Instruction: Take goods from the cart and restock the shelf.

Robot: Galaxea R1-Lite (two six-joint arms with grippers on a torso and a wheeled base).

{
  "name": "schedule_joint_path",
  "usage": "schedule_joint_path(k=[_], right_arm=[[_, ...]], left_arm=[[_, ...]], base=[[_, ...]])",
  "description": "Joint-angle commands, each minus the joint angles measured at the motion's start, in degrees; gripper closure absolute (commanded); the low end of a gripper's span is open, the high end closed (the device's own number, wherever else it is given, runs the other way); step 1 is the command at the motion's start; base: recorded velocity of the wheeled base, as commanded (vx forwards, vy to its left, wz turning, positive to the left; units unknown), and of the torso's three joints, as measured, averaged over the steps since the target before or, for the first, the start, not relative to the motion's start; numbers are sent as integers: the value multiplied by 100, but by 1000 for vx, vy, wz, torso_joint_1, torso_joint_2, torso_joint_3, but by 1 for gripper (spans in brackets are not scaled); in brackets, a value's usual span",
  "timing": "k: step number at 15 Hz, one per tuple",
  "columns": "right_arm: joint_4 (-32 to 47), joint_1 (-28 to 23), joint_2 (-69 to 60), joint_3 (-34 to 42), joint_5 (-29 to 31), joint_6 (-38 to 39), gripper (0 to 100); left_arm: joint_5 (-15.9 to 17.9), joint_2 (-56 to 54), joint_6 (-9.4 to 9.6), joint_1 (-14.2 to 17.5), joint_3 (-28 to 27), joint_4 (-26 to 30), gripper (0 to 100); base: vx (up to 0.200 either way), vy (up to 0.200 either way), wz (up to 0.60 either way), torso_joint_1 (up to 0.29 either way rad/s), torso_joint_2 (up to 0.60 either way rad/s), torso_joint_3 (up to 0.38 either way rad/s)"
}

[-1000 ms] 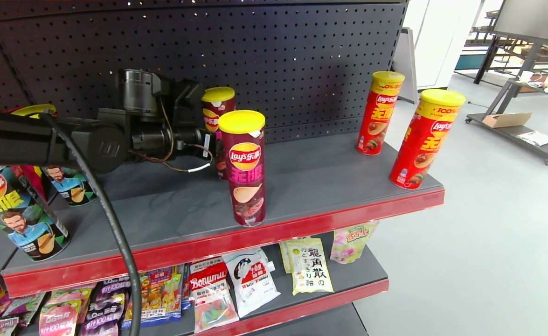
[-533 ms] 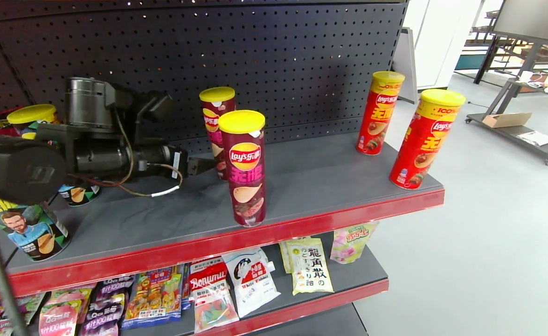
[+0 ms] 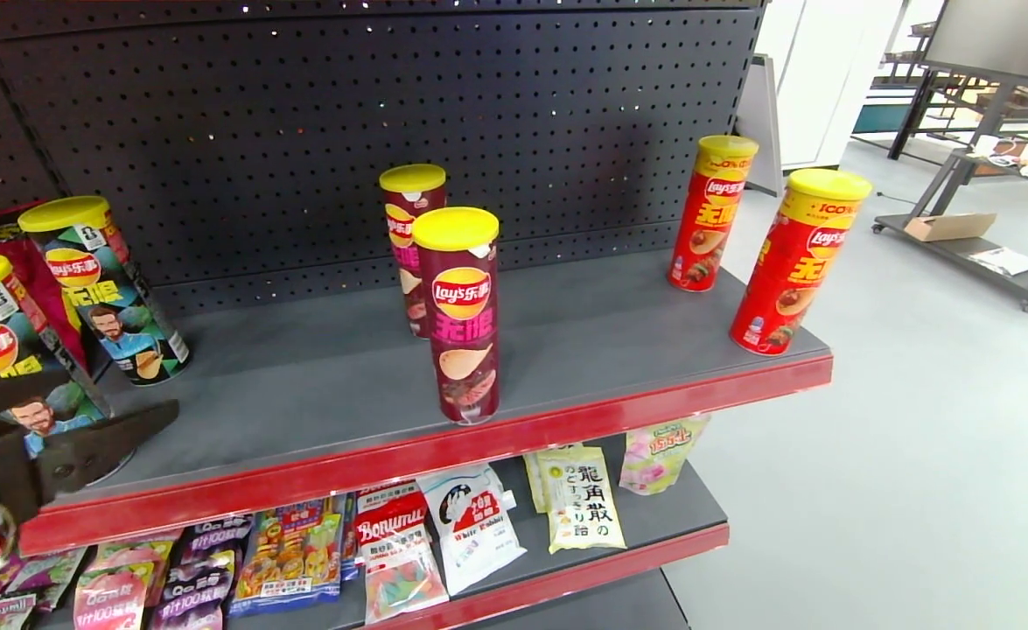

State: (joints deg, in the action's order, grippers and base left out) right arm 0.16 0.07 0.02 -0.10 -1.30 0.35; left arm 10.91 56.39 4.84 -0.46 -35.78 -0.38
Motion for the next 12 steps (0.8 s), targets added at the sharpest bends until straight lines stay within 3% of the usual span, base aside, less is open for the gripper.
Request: schedule_joint_path(k=[1,4,5,6,7,12], right_arm=[[2,1,-2,1,-1,0,0],[-7,1,-2,1,-1,9,0],[2,1,-2,1,-1,0,0],[-7,1,-2,1,-1,0,0],[2,1,-2,1,-1,0,0],[2,1,-2,1,-19,-27,0]], left_arm=[[-177,-911,-88,292,212,-41,0],[-142,-1131,-18,275,572,-498,0],[-115,-1262,114,248,686,-498,0],[-54,-1588,404,231,968,-498,0],[-45,-1755,509,231,1064,-490,0],[-45,-2581,606,231,1627,-490,0]], base=[[0,0,0,0,0,0],[0,0,0,0,0,0],[0,0,0,0,0,0],[0,0,0,0,0,0],[0,0,0,0,0,0],[0,0,0,0,0,0]])
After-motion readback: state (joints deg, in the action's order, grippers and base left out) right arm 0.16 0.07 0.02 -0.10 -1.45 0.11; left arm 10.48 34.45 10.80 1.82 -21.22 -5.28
